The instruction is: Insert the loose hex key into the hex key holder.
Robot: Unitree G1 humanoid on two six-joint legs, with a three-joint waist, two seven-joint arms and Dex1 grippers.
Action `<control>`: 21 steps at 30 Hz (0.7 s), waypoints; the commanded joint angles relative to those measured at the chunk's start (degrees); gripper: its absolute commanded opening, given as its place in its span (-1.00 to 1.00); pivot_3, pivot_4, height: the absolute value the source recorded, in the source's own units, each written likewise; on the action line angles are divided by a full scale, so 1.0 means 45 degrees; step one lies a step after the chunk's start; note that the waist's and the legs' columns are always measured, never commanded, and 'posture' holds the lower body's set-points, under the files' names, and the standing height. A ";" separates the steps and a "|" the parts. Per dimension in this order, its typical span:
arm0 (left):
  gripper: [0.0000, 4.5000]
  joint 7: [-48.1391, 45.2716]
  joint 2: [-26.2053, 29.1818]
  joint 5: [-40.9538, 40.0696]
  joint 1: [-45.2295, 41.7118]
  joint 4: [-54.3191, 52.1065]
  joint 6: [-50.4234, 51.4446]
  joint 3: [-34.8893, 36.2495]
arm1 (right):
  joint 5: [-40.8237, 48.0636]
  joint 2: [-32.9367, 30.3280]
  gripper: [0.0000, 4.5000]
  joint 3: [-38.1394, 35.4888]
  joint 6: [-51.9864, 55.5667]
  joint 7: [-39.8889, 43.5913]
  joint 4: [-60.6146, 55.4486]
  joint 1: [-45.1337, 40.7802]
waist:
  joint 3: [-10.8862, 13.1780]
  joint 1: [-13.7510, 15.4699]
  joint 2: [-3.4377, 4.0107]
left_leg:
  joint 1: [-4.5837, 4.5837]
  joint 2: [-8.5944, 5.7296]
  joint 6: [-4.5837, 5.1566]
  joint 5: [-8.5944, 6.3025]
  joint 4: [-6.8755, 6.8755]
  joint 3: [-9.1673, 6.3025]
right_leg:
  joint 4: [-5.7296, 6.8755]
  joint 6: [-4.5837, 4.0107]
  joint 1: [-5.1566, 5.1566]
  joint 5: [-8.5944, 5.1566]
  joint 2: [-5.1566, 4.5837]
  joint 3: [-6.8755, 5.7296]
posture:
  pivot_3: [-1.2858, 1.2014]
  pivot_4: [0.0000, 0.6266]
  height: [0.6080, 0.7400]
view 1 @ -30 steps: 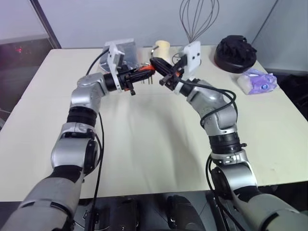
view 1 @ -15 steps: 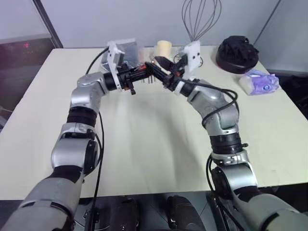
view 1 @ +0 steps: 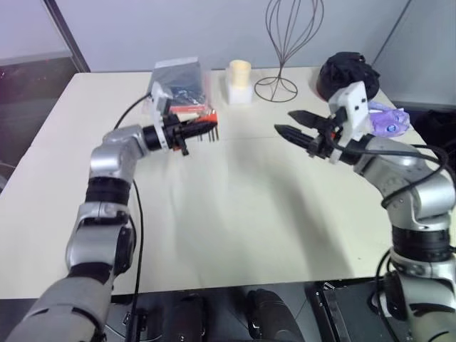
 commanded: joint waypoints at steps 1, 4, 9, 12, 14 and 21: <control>-1.00 0.0436 0.0461 -0.0456 0.1246 -0.1647 0.1278 0.0094 | -0.0757 -0.1026 0.08 0.0977 -0.0562 0.0918 -0.0969 0.0763 | 0.0001 0.0036 -0.0002 | 0.0013 0.0000 0.0000 0.0000 0.0001 0.0001 | -0.0003 0.0000 0.0003 0.0000 -0.0003 0.0002 | 0.03 -0.52 1.00; -1.00 0.1333 0.0504 -0.0655 0.2386 -0.1981 0.2461 0.0291 | -0.1101 -0.0905 0.08 0.1482 -0.1020 0.0922 -0.0896 0.1157 | 0.0002 0.0069 -0.0005 | 0.0023 -0.0001 0.0000 0.0000 0.0007 0.0001 | -0.0022 -0.0001 0.0019 -0.0002 -0.0006 0.0004 | 0.03 -0.52 1.00; -1.00 0.2198 0.0333 -0.0613 0.3442 -0.1911 0.2721 0.0293 | -0.1605 -0.0537 0.08 0.2053 -0.1501 0.0910 -0.0578 0.1109 | 0.0006 0.0161 -0.0011 | 0.0022 -0.0005 -0.0001 0.0000 0.0016 -0.0001 | -0.0020 -0.0001 0.0024 -0.0001 -0.0019 0.0005 | 0.03 -0.52 1.00; -0.80 0.2939 0.0087 -0.0695 0.3559 -0.1496 0.2968 0.0502 | -0.1741 -0.0356 0.10 0.2185 -0.1653 0.0936 -0.0406 0.1020 | 0.0006 0.0219 -0.0012 | 0.0023 -0.0012 -0.0001 0.0001 0.0020 -0.0004 | -0.0034 -0.0001 0.0037 -0.0001 -0.0033 0.0004 | 0.03 -0.52 1.00; -0.42 0.3169 0.0083 -0.0384 0.3685 -0.1213 0.2784 0.0278 | -0.1820 -0.0266 0.11 0.2229 -0.1719 0.0965 -0.0304 0.0988 | 0.0005 0.0204 -0.0011 | 0.0032 -0.0012 -0.0001 0.0000 0.0020 -0.0003 | -0.0046 -0.0001 0.0049 -0.0001 -0.0039 0.0004 | 0.03 -0.52 1.00; 0.98 0.3603 0.0372 -0.0146 0.3781 -0.1299 0.2347 0.0250 | -0.1970 -0.0441 0.11 0.2199 -0.1812 0.1306 -0.0278 0.1253 | 0.0004 0.0135 -0.0010 | 0.0066 -0.0005 -0.0002 0.0000 0.0014 -0.0006 | -0.0056 -0.0002 0.0082 -0.0001 -0.0046 0.0006 | 0.03 -0.52 1.00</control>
